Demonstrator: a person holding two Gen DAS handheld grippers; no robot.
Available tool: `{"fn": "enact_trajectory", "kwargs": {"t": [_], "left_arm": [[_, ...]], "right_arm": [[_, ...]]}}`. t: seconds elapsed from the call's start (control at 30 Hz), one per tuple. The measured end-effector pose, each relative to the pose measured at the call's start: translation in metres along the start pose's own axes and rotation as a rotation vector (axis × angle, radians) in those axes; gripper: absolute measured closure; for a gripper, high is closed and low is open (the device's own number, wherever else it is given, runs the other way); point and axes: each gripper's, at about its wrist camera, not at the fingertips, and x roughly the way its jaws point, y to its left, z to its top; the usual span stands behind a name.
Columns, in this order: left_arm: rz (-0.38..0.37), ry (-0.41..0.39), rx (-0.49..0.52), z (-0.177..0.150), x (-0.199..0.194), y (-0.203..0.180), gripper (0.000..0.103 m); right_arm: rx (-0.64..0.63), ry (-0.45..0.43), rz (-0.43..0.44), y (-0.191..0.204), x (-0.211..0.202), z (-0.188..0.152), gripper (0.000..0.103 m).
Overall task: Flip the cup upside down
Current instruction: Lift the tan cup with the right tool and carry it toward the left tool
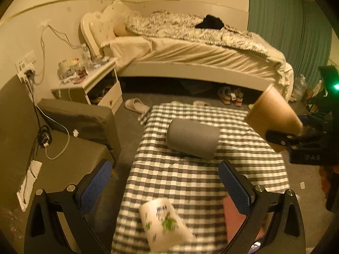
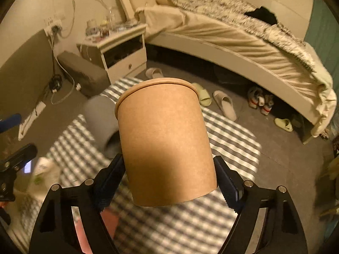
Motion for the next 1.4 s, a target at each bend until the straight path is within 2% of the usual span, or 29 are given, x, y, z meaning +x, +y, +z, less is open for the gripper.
{"fn": "enact_trajectory", "kwargs": {"t": [0.2, 0.33, 0.5, 0.67, 0.87, 1.0, 1.13, 1.4], "left_arm": [[-0.011, -0.078, 0.016, -0.017, -0.083, -0.001, 0.000], [-0.047, -0.105, 0.023, -0.043, -0.122, 0.002, 0.000], [-0.051, -0.109, 0.024, -0.089, -0.147, 0.016, 0.000], [0.003, -0.126, 0.022, -0.142, -0.151, 0.032, 0.000], [0.032, -0.068, 0.001, -0.191, -0.131, 0.047, 0.000], [0.046, -0.049, 0.007, -0.212, -0.121, 0.050, 0.000], [0.053, -0.042, 0.030, -0.222, -0.116, 0.049, 0.000], [0.058, -0.044, 0.045, -0.225, -0.112, 0.047, 0.000]], "right_arm": [[0.037, -0.078, -0.077, 0.029, -0.118, -0.035, 0.020], [0.092, -0.099, -0.106, 0.070, -0.182, -0.082, 0.020], [0.196, -0.092, -0.112, 0.112, -0.213, -0.142, 0.020], [0.345, -0.054, -0.094, 0.149, -0.197, -0.206, 0.020], [0.439, 0.048, -0.111, 0.176, -0.142, -0.252, 0.020], [0.462, 0.089, -0.144, 0.184, -0.116, -0.268, 0.021], [0.463, 0.104, -0.153, 0.188, -0.101, -0.269, 0.021], [0.447, 0.076, -0.171, 0.197, -0.093, -0.264, 0.020]]}}
